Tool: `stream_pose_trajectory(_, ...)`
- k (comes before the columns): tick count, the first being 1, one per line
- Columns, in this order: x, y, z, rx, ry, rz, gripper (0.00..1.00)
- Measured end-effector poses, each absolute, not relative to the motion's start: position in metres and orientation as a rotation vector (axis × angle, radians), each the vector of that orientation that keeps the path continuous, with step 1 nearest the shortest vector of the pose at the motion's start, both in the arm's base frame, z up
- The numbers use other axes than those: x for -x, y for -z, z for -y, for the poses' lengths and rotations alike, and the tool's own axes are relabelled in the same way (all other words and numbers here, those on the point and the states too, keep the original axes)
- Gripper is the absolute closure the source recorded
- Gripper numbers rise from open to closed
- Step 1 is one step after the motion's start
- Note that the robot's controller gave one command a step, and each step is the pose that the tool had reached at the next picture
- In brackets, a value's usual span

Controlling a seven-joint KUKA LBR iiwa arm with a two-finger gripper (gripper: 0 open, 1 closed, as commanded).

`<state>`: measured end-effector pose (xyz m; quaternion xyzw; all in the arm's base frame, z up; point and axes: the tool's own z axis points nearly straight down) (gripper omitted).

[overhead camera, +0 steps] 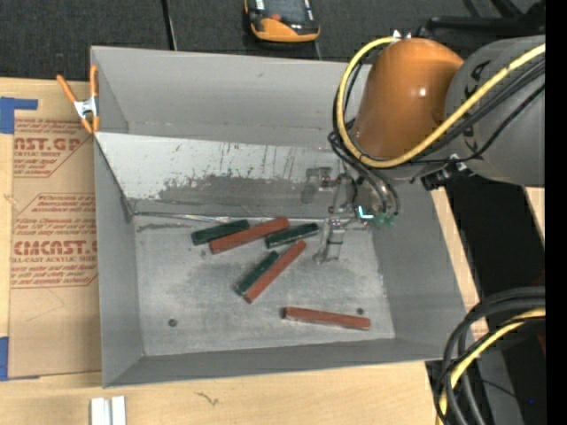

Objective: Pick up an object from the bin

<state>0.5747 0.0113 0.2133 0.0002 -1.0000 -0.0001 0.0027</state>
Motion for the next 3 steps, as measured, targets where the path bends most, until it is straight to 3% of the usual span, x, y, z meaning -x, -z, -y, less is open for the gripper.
stream_pose_trajectory(1, -0.576, -0.217, -0.011, 0.0, 0.001, 3.144, 0.0)
stream_pose_trajectory(2, -0.577, -0.171, -0.024, -0.219, 0.0, 3.139, 0.0)
stream_pose_trajectory(3, -0.582, -0.159, -0.062, -0.587, 0.001, 3.09, 0.0)
